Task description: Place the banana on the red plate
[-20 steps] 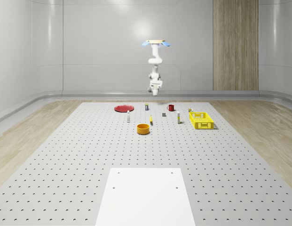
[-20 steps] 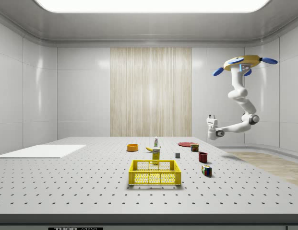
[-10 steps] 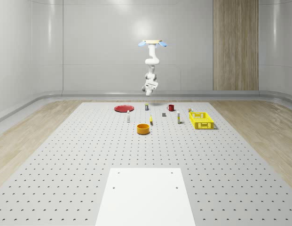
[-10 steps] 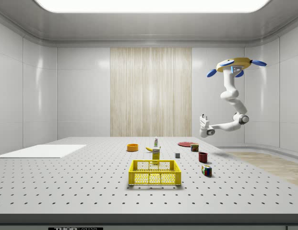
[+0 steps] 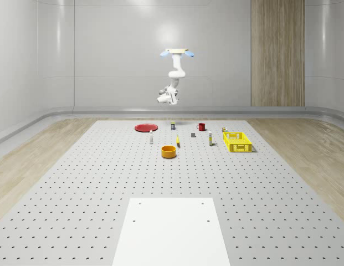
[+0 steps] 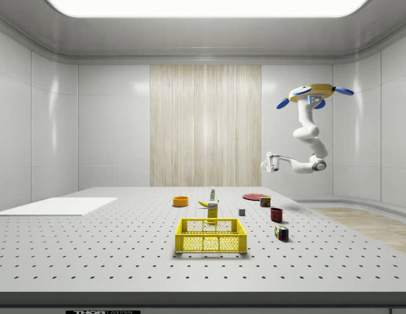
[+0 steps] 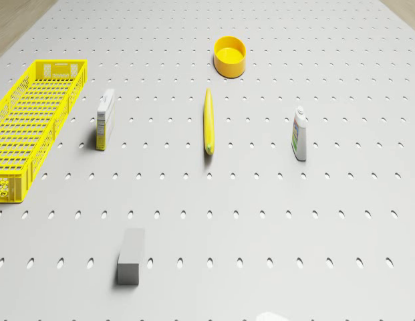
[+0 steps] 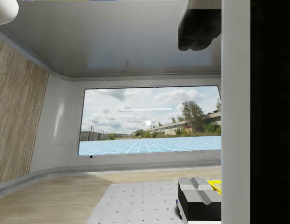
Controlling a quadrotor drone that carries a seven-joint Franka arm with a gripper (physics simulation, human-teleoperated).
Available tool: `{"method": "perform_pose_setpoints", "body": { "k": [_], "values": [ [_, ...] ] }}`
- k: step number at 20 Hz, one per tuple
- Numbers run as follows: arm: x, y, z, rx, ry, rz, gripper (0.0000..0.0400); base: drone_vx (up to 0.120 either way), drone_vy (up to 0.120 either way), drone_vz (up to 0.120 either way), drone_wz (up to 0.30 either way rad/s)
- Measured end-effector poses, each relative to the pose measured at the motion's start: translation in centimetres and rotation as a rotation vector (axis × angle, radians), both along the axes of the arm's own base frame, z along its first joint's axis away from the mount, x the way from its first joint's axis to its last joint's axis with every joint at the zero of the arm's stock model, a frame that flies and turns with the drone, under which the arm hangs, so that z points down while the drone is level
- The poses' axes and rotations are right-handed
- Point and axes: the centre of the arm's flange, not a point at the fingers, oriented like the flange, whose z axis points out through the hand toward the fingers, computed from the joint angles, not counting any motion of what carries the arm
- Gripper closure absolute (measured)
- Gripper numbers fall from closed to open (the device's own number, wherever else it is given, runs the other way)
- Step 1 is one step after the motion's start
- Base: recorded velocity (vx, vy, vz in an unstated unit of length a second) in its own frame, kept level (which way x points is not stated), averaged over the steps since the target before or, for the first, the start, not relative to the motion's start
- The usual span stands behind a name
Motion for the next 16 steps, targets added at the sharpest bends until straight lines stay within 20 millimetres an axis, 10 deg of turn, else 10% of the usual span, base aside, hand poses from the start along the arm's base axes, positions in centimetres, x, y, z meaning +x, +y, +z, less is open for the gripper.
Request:
{"method": "perform_pose_setpoints", "body": {
  "k": [7, 16],
  "values": [
    [0.3, -4.6, -8.4, -1.011, 0.001, -0.037, 0.0, 0.0, 0.0, -0.12, 0.0],
    [0.3, -8.8, -10.0, -1.461, 0.006, -0.047, 0.0, 0.0, 0.0, -0.12, 0.0]
  ]
}}
